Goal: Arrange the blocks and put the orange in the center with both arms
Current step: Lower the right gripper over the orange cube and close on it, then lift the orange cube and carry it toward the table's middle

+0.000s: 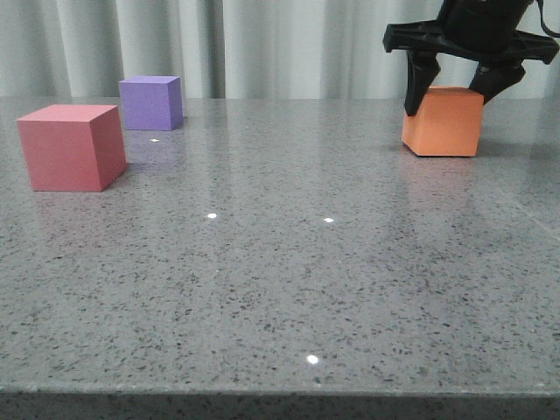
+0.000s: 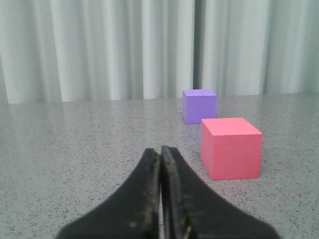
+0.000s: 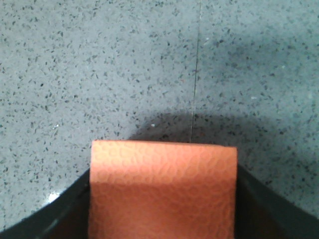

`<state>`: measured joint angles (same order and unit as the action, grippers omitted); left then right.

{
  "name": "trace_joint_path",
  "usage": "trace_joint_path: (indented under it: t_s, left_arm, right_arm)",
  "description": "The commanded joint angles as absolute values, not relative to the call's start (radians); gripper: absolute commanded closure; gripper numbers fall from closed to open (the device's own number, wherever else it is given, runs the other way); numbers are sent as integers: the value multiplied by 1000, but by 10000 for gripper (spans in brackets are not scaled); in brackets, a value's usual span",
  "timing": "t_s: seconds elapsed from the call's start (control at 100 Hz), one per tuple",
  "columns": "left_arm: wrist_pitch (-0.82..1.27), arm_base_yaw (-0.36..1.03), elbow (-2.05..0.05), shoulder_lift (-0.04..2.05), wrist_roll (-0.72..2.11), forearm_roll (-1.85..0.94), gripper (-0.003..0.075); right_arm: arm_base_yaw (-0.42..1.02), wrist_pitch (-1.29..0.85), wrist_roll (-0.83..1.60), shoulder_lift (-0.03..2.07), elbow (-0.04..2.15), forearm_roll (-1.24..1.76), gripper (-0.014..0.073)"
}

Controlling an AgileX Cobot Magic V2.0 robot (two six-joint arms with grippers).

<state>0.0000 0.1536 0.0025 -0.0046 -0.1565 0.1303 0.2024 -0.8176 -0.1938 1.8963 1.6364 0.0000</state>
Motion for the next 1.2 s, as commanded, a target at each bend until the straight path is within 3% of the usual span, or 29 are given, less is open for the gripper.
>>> trace_joint_path:
  t_s: [0.0,0.22,0.59,1.02,1.19]
  left_arm:
    - [-82,151,44,-37,-153,130,741]
    - [-82,151,44,-37,-153,130,741]
    - [-82,151,44,-37,-153,130,741]
    - [-82,151,44,-37,-153,130,741]
    - [-82,151,44,-37,-153,130,741]
  right_arm:
    - [205,-816,-189,1835,1693,21,251]
    - [278,-866,-192,1828,1808,48,251]
    - [447,-660,-293,1865,1828,41,251]
    - [474,-629,-334,1964,1828,46,251]
    - [478,-632,-334,1971,1828,73,153]
